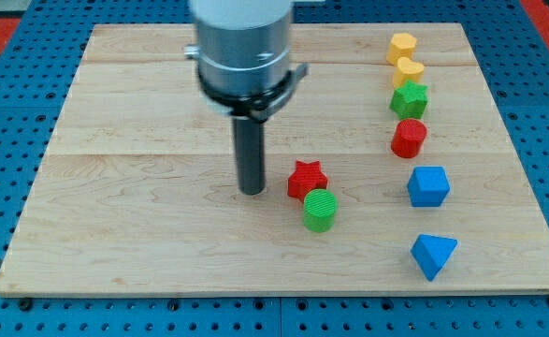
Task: Slide the green circle and red star diagonal to each other
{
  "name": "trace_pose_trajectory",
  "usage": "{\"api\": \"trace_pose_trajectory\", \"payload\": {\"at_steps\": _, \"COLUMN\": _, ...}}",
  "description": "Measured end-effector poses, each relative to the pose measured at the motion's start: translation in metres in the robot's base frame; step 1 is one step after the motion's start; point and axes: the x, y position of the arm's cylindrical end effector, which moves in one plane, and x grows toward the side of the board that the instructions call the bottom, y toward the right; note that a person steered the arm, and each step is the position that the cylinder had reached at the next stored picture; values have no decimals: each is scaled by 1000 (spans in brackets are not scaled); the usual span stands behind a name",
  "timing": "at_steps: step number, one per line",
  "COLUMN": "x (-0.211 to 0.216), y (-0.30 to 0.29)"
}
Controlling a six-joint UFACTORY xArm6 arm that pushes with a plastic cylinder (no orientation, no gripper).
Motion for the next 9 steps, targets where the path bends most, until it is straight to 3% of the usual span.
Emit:
{"api": "trace_pose_trajectory", "payload": {"at_steps": 1, "x": 11, "y": 17}}
{"api": "trace_pose_trajectory", "payload": {"at_steps": 2, "x": 11, "y": 75}}
{"api": "trace_pose_trajectory", "payload": {"at_steps": 4, "x": 33, "y": 52}}
{"api": "trace_pose_trajectory", "payload": {"at_steps": 7, "x": 37, "y": 170}}
{"api": "trace_pose_trajectory", "payload": {"at_steps": 8, "x": 37, "y": 172}}
{"api": "trace_pose_trajectory", "payload": {"at_steps": 9, "x": 39, "y": 111}}
